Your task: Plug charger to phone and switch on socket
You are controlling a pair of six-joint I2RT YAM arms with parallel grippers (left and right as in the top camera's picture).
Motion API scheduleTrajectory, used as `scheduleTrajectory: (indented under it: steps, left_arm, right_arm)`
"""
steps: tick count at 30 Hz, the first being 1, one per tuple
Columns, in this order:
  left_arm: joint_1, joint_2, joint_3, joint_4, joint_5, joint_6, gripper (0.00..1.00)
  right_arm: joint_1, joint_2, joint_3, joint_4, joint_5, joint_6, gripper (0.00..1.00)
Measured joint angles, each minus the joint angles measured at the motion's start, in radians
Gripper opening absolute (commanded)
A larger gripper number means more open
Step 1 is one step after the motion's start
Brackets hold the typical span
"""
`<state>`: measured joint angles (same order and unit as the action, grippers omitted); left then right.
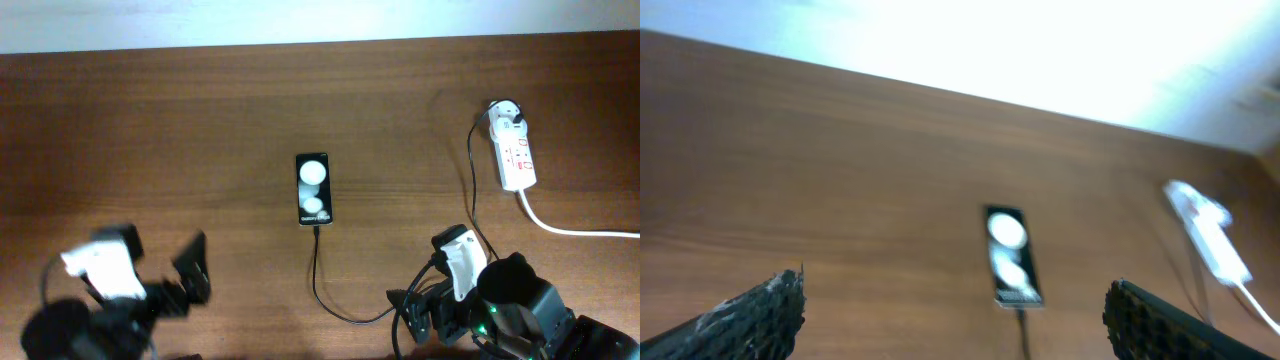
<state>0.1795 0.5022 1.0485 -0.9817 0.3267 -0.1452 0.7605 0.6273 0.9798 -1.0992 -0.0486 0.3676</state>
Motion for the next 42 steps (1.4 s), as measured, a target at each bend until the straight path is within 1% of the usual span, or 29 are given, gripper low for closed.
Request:
scheduleTrajectory:
  steps: [1, 3, 5, 8, 15, 16, 18, 19, 20, 24, 27, 28, 29, 31, 32, 34, 35, 36, 37, 38, 40, 42]
  left_arm:
    - [0.0, -0.07, -0.047, -0.005, 0.079, 0.028, 0.99]
    - [0.0, -0.113, -0.148, -0.004, 0.217, 0.069, 0.99]
    - [0.0, -0.117, -0.201, -0.021, 0.286, 0.097, 0.99]
    - [0.0, -0.119, -0.208, -0.117, 0.283, 0.105, 0.99]
    - [-0.011, -0.121, -0.208, -0.12, 0.28, 0.105, 0.99]
    - [-0.093, -0.145, -0.208, -0.121, 0.277, 0.105, 0.99]
    - [-0.126, -0.192, -0.209, -0.12, 0.274, 0.105, 0.99]
    - [-0.139, -0.284, -0.211, -0.121, 0.276, 0.105, 0.99]
    - [-0.14, -0.35, -0.211, -0.121, 0.276, 0.105, 0.99]
    - [-0.14, -0.447, -0.211, -0.122, 0.276, 0.105, 0.99]
    - [-0.142, -0.488, -0.218, -0.101, 0.195, 0.139, 0.99]
    - [-0.142, -0.488, -0.245, -0.079, 0.121, 0.146, 0.99]
    - [-0.142, -0.491, -0.276, -0.029, 0.084, 0.147, 0.99]
    - [-0.142, -0.491, -0.41, 0.127, 0.007, 0.15, 0.99]
    - [-0.142, -0.495, -0.465, 0.207, -0.005, 0.151, 0.99]
    - [-0.154, -0.492, -0.656, 0.343, -0.026, 0.168, 0.99]
    - [-0.169, -0.492, -0.743, 0.482, -0.029, 0.184, 0.99]
    - [-0.174, -0.492, -0.79, 0.561, -0.031, 0.192, 0.99]
    - [-0.177, -0.492, -0.87, 0.687, -0.032, 0.2, 0.99]
    - [-0.177, -0.491, -0.944, 0.762, -0.034, 0.206, 0.99]
    - [-0.177, -0.491, -0.995, 0.845, -0.039, 0.23, 0.99]
    - [-0.177, -0.491, -0.996, 0.855, -0.078, 0.261, 0.99]
  right_arm:
    - [0.0, 0.0, 0.0, 0.0, 0.0, 0.0, 0.99]
    - [0.0, 0.0, 0.0, 0.0, 0.0, -0.001, 0.99]
    - [0.0, 0.0, 0.0, 0.0, 0.0, 0.0, 0.99]
    - [0.0, 0.0, 0.0, -0.001, 0.0, 0.0, 0.99]
    - [0.0, 0.0, 0.0, 0.0, 0.0, 0.0, 0.99]
    - [0.0, 0.0, 0.0, 0.0, 0.0, 0.0, 0.99]
    - [0.0, 0.0, 0.0, 0.0, 0.0, 0.0, 0.99]
    - [0.0, 0.0, 0.0, 0.0, 0.0, 0.0, 0.99]
    - [0.0, 0.0, 0.0, 0.0, 0.0, 0.0, 0.99]
    - [0.0, 0.0, 0.0, 0.0, 0.0, 0.0, 0.99]
    - [0.0, 0.0, 0.0, -0.001, 0.0, 0.0, 0.99]
    - [0.0, 0.0, 0.0, 0.0, 0.0, 0.0, 0.99]
    - [0.0, 0.0, 0.0, 0.0, 0.0, 0.0, 0.99]
    - [0.0, 0.0, 0.0, 0.0, 0.0, 0.0, 0.99]
    - [0.0, 0.0, -0.001, 0.0, 0.0, 0.0, 0.99]
    - [0.0, 0.0, -0.001, 0.0, 0.0, 0.0, 0.99]
    - [0.0, 0.0, -0.002, 0.001, 0.0, -0.001, 0.99]
    - [0.0, 0.0, -0.002, -0.001, 0.0, -0.001, 0.99]
    - [0.0, 0.0, -0.002, 0.0, 0.0, 0.0, 0.99]
    - [0.0, 0.0, -0.002, 0.0, 0.0, 0.0, 0.99]
    - [0.0, 0.0, -0.002, 0.0, 0.0, 0.0, 0.99]
    - [0.0, 0.0, -0.002, 0.0, 0.0, 0.0, 0.99]
